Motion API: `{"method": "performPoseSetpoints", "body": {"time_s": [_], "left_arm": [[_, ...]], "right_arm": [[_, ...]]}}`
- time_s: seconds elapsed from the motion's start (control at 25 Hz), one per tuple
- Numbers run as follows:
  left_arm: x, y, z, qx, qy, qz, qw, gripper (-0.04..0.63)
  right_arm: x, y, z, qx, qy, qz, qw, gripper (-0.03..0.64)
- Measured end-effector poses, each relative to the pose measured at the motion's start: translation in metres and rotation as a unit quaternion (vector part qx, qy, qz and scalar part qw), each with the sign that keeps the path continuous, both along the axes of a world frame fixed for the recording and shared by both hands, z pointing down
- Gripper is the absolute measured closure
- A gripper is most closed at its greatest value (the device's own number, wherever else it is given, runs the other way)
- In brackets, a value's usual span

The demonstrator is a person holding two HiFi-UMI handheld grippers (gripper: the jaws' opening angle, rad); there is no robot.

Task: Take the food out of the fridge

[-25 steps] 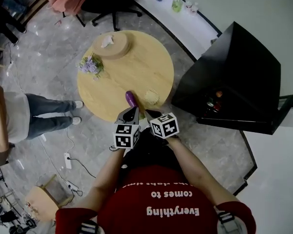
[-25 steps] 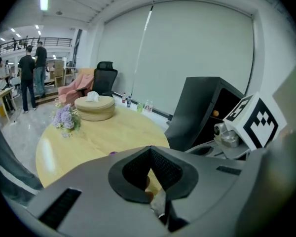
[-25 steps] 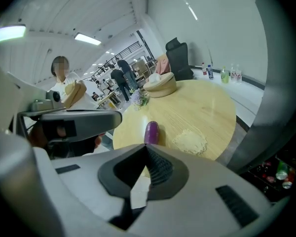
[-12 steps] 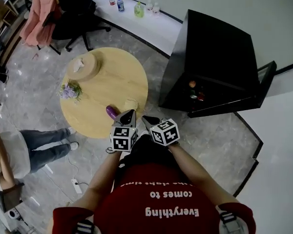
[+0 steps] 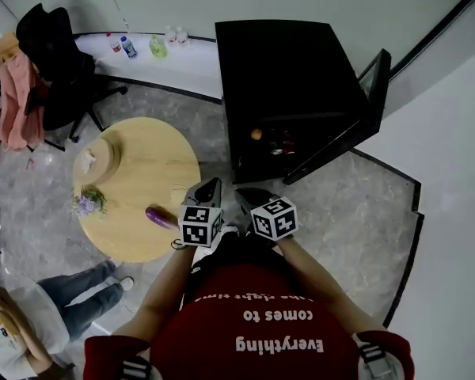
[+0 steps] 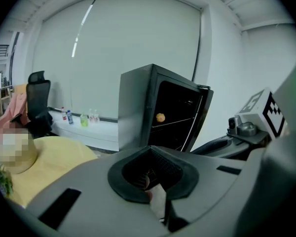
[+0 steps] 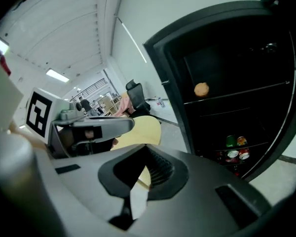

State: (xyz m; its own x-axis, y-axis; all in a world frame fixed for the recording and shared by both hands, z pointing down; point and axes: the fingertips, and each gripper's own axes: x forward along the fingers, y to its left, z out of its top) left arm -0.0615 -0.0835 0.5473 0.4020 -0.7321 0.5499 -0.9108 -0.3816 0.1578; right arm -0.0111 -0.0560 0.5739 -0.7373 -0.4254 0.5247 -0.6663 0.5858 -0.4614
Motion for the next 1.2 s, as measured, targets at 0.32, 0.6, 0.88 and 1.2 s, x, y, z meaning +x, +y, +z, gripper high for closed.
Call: {"method": "performPoseSetpoints", "body": {"time_s": [0.32,0.6,0.88,1.2], "left_arm": [[0.066,-0.016,-0.012,0.015,0.007,0.080,0.9967,0.594],[0.097,-0.021,-0.012,0.013,0.005,0.120,0.9927,0.594],[0.103,-0.032,-0.017,0.020,0.005,0.118,0.9928,0.594],[0.091,-0.043,-0.024,0.027,0.002,0.089,0.9956,0.594]], "right_arm": [[0.059,-0.010,-0.009,0.014,0.001,0.077,0.997,0.606],[0.084,-0.025,-0.017,0.049,0.011,0.104,0.993,0.606],[0.091,-0.064,-0.042,0.134,0.023,0.127,0.983,0.604],[0.086,-0.112,-0.044,0.154,0.059,0.111,0.980,0.495]]}}
